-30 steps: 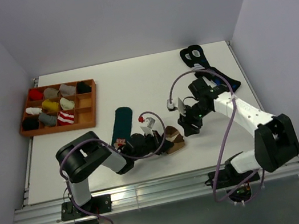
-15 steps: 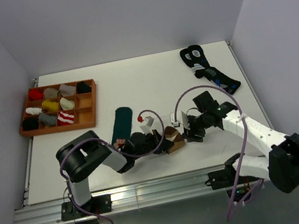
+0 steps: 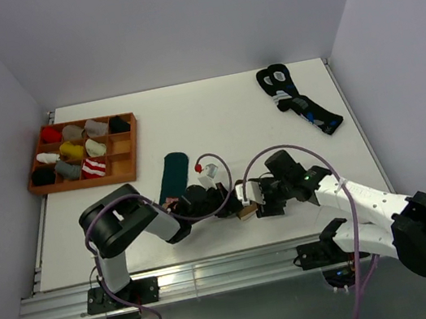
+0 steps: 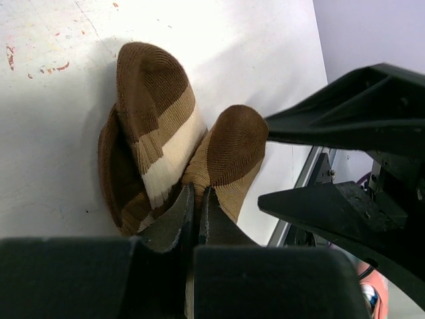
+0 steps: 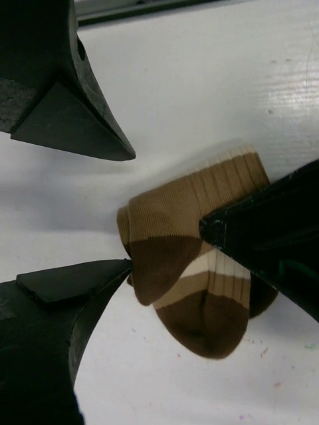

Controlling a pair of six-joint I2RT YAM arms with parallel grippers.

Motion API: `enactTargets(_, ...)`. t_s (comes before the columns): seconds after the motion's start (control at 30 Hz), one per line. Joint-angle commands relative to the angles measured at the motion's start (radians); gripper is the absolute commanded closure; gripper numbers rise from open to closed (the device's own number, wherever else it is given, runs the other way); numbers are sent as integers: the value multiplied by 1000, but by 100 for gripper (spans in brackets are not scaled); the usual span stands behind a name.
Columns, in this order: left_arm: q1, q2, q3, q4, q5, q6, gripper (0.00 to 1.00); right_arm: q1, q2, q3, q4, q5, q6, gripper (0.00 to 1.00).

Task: Roll the socks
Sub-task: Roll the sock at the center of the board.

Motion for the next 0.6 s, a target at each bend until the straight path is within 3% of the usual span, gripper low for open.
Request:
enactTargets(0.0,-1,88,-65,-343,9,47,100,13,-22,-15,119,26,-8,30)
enactTargets(0.4,22,124,-81,-297,46,46,100,50,-89,-35,126,39,-5,30)
enactTargets(0.57,28,128,-79,-295,54,47,100,73,-48,-28,101,42,-17,30)
